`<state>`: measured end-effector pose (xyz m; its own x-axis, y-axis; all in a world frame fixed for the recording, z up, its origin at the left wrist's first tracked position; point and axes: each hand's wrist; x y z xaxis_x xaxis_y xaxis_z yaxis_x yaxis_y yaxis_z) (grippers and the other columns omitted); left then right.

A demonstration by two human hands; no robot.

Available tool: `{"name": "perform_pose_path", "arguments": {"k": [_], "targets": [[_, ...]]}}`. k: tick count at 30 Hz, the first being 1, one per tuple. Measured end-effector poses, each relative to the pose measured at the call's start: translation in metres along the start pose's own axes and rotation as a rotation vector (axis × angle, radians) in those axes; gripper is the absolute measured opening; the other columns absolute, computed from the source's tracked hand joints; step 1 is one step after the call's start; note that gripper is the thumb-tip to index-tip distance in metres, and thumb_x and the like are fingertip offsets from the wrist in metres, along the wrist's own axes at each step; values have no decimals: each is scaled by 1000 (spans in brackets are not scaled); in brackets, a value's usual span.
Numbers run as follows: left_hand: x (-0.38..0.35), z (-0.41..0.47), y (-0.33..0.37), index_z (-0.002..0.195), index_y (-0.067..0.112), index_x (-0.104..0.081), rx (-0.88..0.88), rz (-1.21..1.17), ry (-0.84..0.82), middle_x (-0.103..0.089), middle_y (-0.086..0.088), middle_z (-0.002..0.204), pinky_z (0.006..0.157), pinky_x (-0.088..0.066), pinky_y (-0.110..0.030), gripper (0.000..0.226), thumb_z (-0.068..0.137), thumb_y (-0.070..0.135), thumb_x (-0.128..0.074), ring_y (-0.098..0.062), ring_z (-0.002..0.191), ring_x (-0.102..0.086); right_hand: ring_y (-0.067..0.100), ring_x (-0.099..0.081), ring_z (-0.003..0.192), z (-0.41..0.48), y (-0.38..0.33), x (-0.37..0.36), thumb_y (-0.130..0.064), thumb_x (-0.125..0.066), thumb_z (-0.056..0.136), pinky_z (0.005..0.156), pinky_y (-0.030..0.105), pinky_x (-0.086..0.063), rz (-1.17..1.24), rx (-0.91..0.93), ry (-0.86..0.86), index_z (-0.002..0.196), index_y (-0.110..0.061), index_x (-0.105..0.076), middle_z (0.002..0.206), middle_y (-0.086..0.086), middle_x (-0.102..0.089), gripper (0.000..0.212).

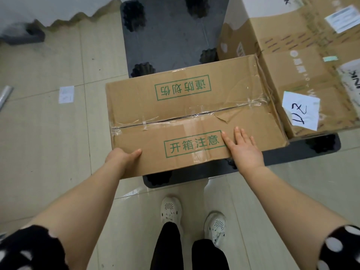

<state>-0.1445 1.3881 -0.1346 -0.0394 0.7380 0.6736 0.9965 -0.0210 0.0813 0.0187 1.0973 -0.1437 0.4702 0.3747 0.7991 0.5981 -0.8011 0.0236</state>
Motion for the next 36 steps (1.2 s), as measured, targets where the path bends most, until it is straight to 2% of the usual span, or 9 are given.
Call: {"name": "perform_pose_path", "arguments": {"k": [7, 12, 22, 28, 33, 36], "targets": [[-18, -15, 18, 121, 1, -50, -50, -34, 32, -52, -19, 123, 94, -48, -47, 69, 80, 53, -69, -41, 112, -52, 28, 8, 147, 0, 25, 8, -10, -64, 86, 120, 43, -6, -24, -23, -2, 150, -32, 14, 159, 13, 12, 103], [-24, -20, 30, 118, 1, -51, -67, -8, 41, -54, -19, 122, 94, -49, -46, 67, 80, 54, -67, -40, 111, -53, 28, 7, 148, 1, 37, 13, -1, -59, 87, 120, 43, -7, -14, -37, 1, 151, -32, 11, 159, 13, 11, 100], [-26, -25, 31, 119, -3, -51, -72, 17, 45, -54, -21, 122, 95, -49, -44, 76, 79, 60, -65, -40, 112, -53, 26, 7, 148, 8, 40, 19, -1, -63, 84, 120, 41, -5, 16, -29, -4, 152, -33, 8, 160, 11, 10, 104], [-28, -23, 38, 112, 2, -50, -56, -19, 31, -54, -20, 120, 94, -50, -46, 67, 78, 57, -68, -40, 111, -53, 27, 5, 148, 14, 42, 19, 1, -66, 81, 120, 42, -5, 12, -38, 26, 152, -32, 7, 160, 12, 8, 106], [-24, -23, 43, 122, 0, -48, -44, -7, 29, -52, -20, 123, 95, -48, -47, 74, 78, 54, -71, -41, 113, -51, 28, 5, 148, 16, 41, 15, 0, -60, 85, 120, 43, -5, 18, -42, 42, 152, -32, 6, 160, 12, 8, 99], [-25, -21, 44, 119, -1, -49, -44, 1, 38, -52, -20, 123, 95, -48, -46, 71, 78, 54, -70, -41, 113, -51, 28, 5, 148, 17, 40, 13, -1, -59, 87, 120, 43, -6, 13, -53, 47, 152, -32, 6, 160, 13, 8, 97]]}}
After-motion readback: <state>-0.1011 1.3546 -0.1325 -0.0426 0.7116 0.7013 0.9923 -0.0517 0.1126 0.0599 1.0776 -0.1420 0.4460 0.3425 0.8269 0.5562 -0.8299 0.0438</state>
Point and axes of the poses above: each hand's wrist, its own z-axis towards the middle knuckle, its own x-axis out of the back of the hand, y = z × x
